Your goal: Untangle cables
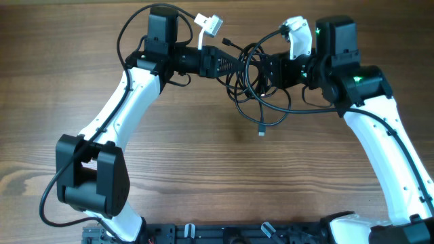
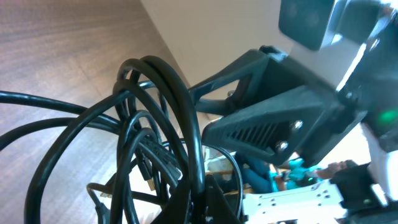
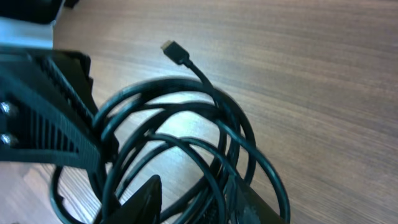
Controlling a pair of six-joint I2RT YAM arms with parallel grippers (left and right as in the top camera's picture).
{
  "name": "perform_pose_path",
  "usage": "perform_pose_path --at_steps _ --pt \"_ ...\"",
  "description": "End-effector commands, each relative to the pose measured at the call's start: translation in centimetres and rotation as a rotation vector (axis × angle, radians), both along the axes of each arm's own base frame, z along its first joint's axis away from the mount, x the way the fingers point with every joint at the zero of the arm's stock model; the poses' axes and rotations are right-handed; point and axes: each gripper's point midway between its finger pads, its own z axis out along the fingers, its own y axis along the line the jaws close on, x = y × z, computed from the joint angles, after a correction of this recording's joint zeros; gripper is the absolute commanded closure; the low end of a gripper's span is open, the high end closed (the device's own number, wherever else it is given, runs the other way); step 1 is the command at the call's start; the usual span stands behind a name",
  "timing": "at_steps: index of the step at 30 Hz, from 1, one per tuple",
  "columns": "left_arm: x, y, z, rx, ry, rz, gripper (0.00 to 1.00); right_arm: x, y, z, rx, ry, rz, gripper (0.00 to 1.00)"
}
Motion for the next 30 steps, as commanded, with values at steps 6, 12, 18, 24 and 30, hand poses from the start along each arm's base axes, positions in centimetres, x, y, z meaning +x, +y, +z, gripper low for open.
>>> perform_pose_path --at_steps 6,12,18,24,30 --pt "-1.0 0.0 1.6 -0.034 0.081 -0.029 0.96 0.4 1.5 -3.4 0.007 0.082 0.099 0.73" --pt "-1.2 0.0 1.8 -0.044 0.083 -0.045 0.96 0.9 1.7 -4.6 0.003 0.103 0.099 0.75" --pt "-1.2 0.0 1.8 -0.044 0.083 -0.045 0.96 0.3 3.3 -4.8 0.041 0.123 0.156 0.76" --pt "-1.2 0.0 1.8 -0.043 0.105 -0.042 0.96 0.0 5.2 -4.6 0.032 0.092 0.195 0.66" --pt "-1.4 0.0 1.9 -0.047 0.114 -0.05 0.96 2.7 3.6 -6.5 -0.056 0.103 -0.015 0.69"
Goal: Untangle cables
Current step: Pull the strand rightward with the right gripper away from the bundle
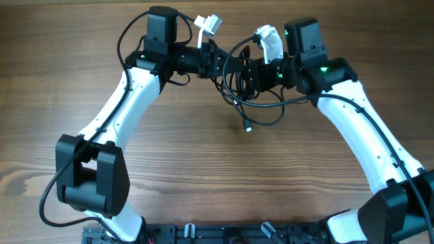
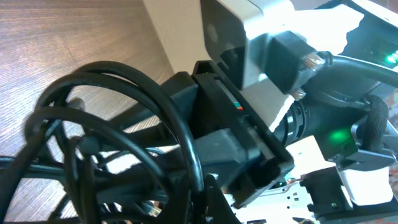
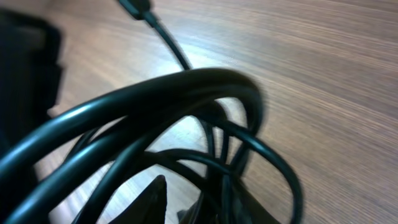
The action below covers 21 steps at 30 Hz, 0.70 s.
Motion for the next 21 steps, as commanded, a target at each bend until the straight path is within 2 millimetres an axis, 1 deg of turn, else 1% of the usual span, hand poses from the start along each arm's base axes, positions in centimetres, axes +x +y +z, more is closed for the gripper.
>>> perform_pose_path --at_steps 1,5,6,8,9,12,14,16,17,18,19,21 --pt "-1.0 0.0 1.6 -0.038 -0.012 -0.042 0.96 1.9 -0.8 -1.9 -0.051 0.018 -0.112 0.7" --pt "-1.0 0.0 1.6 -0.038 -0.012 -0.042 0.96 2.6 -0.6 -2.8 -0.051 0.022 -0.111 0.78" --pt "-1.0 0.0 1.6 -0.038 -0.012 -0.042 0.96 2.7 -0.5 -2.9 -0.051 0.019 -0.111 0.85" --pt "-1.0 0.0 1.6 -0.038 -0.012 -0.042 0.96 3.0 -0.5 -2.5 -0.044 0.004 -0.112 0.93" --pt "-1.0 0.0 1.6 -0.038 -0.012 -0.042 0.96 3.1 -0.5 -2.3 -0.041 -0.003 -0.115 0.96" --pt "-0.9 0.1 1.6 -0.038 -0.013 -0.041 0.96 3.4 -1.6 -1.0 -0.011 -0.011 -0.162 0.96" --pt "-0.8 0.1 1.5 -0.032 -0.015 -0.033 0.96 3.6 -3.0 0.4 0.01 -0.026 -0.203 0.96" --pt "-0.4 0.1 1.1 -0.014 -0.022 -0.009 0.96 3.4 -5.0 2.6 0.028 -0.058 -0.241 0.96" --pt "-0.1 0.1 0.9 -0.001 -0.022 0.007 0.96 3.1 -6.3 4.0 0.04 -0.078 -0.266 0.96" --pt "0.2 0.1 0.6 0.014 -0.021 0.026 0.96 2.8 -7.3 4.8 0.047 -0.089 -0.284 0.96" --pt "0.6 0.2 0.1 0.041 -0.012 0.057 0.96 2.4 -8.8 6.1 0.06 -0.104 -0.313 0.96" --pt "1.5 0.6 -1.5 0.117 0.025 0.132 0.96 1.7 -10.7 7.6 0.078 -0.122 -0.348 0.96"
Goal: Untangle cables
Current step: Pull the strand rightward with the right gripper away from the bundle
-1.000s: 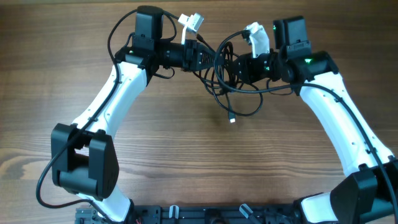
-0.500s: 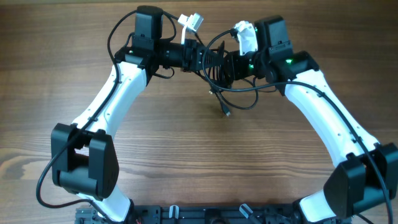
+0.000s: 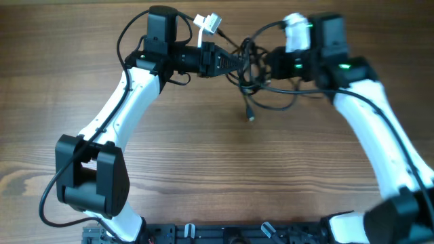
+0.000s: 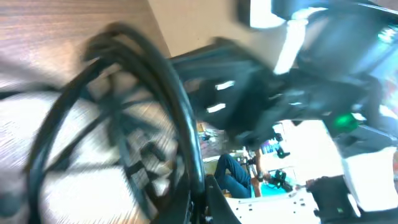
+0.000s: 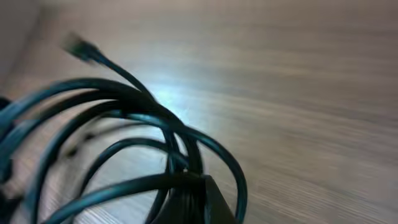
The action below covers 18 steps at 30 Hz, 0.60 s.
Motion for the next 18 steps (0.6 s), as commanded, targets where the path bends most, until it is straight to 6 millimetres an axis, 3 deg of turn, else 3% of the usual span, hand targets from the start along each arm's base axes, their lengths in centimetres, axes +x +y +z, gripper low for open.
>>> perform_pose_path --at_steps 1,5,9,15,18 --pt "1.3 0.8 -2.0 0.133 0.045 0.136 0.96 -1.1 -4.5 5.6 0.064 -0.107 -0.102 0.96" --pt "1.8 2.6 -5.9 0.322 0.15 0.268 0.96 -2.2 -8.4 7.8 0.151 -0.116 -0.189 0.96" --pt "1.2 3.7 -7.8 0.421 0.173 0.289 0.96 -2.6 -11.3 8.4 0.235 -0.094 -0.254 0.96" --pt "1.0 3.6 -7.7 0.415 0.158 0.266 0.96 -3.7 -9.6 8.4 0.274 -0.08 -0.137 0.95" --pt "0.9 3.1 -7.0 0.376 0.143 0.242 0.96 -4.1 -8.1 7.4 0.254 -0.05 -0.081 0.79"
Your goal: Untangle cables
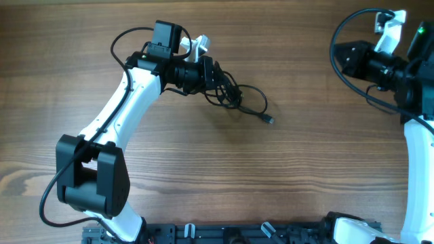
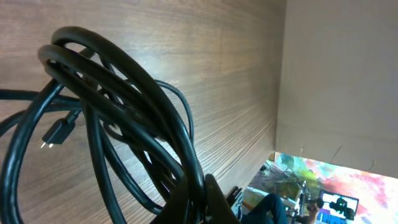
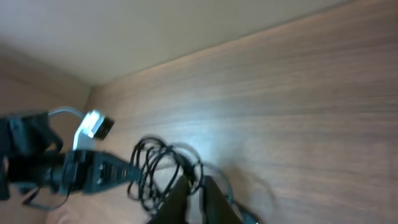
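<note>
A bundle of black cables (image 1: 237, 95) lies coiled at the table's back middle, one plug end (image 1: 269, 120) trailing to the right. My left gripper (image 1: 224, 78) is shut on the bundle's left side. In the left wrist view the loops (image 2: 118, 93) rise out of its fingertips (image 2: 198, 202), with a plug (image 2: 56, 132) hanging at the left. My right gripper (image 1: 338, 57) sits far off at the back right, apart from the bundle. Its blurred wrist view shows the fingers (image 3: 180, 194) close together with nothing seen between them, and the bundle (image 3: 165, 168) far beyond.
The wooden table (image 1: 224, 176) ends at a wall along the back (image 3: 186, 37). A black lead (image 1: 333, 42) loops around the right wrist. The left arm (image 1: 119, 108) stretches from the front left. Arm mounts (image 1: 224, 234) line the front edge.
My right gripper was shut on the bundle next to the left gripper; it is now at the far back right, clear of it. The bundle now hangs from the left gripper alone, smaller and lower.
Both grippers met at the back middle, each holding the tangled bundle. They then stood closer together, then slightly apart with the right jaws shut on the loops. Now the right gripper is far right and the left alone holds the coil.
</note>
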Controlling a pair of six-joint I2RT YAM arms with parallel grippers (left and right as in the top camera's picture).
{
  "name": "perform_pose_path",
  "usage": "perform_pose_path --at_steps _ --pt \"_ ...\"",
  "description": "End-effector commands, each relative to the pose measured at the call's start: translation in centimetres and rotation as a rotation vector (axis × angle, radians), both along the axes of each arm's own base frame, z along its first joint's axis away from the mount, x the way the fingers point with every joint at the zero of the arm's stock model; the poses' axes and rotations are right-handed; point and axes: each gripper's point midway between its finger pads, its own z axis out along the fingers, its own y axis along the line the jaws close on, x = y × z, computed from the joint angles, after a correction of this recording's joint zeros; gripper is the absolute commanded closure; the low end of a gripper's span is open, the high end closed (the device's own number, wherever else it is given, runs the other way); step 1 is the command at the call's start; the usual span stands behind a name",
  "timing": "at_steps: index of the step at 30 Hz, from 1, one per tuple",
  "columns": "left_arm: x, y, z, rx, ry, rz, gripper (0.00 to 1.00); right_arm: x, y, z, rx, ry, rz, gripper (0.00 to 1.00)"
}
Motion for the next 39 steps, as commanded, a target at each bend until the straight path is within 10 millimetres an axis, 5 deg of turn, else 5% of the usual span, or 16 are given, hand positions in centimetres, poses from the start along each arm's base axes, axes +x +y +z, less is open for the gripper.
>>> perform_pose_path --at_steps 1,6,10,13,16,17,18,21,23,26,31,39 --pt "-0.1 -0.3 1.5 -0.042 -0.048 -0.033 0.96 -0.6 2.5 -0.3 -0.004 -0.003 0.113 0.73" --pt "0.0 -0.4 1.5 -0.102 0.316 0.217 0.96 -0.2 4.0 -2.8 -0.026 0.08 0.135 0.59" --pt "-0.1 -1.0 0.7 -0.063 0.4 0.317 0.96 0.1 4.3 -3.9 -0.021 0.121 0.14 0.52" --pt "-0.4 -1.8 0.1 -0.068 0.623 0.508 0.74 0.4 3.8 -4.9 -0.043 0.151 0.114 0.46" --pt "-1.0 -3.2 0.3 -0.098 0.762 0.586 0.36 0.6 3.5 -5.3 -0.048 0.17 0.092 0.41" --pt "-0.9 -3.8 0.6 -0.11 0.745 0.572 0.1 0.6 3.4 -5.4 -0.053 0.171 0.086 0.4" --pt "-0.6 -4.0 0.8 -0.118 0.723 0.568 0.03 0.7 3.2 -5.5 -0.063 0.174 0.078 0.38" --pt "0.4 -3.3 0.2 -0.053 0.526 0.526 0.05 0.6 2.6 -6.1 -0.095 0.194 0.048 0.33" --pt "0.8 -2.8 -0.3 0.054 0.22 0.336 0.1 0.4 2.1 -6.6 -0.12 0.217 0.028 0.29" --pt "-0.3 -2.1 -1.7 0.188 0.023 0.143 0.19 0.2 2.1 -7.0 -0.134 0.224 0.045 0.29" --pt "-1.5 1.6 -5.9 0.472 0.002 0.106 0.24 0.1 2.1 -7.6 -0.142 0.24 0.06 0.29" --pt "-1.6 1.9 -9.4 0.548 -0.084 -0.114 0.25 0.0 3.2 -7.6 -0.138 0.235 0.097 0.28"
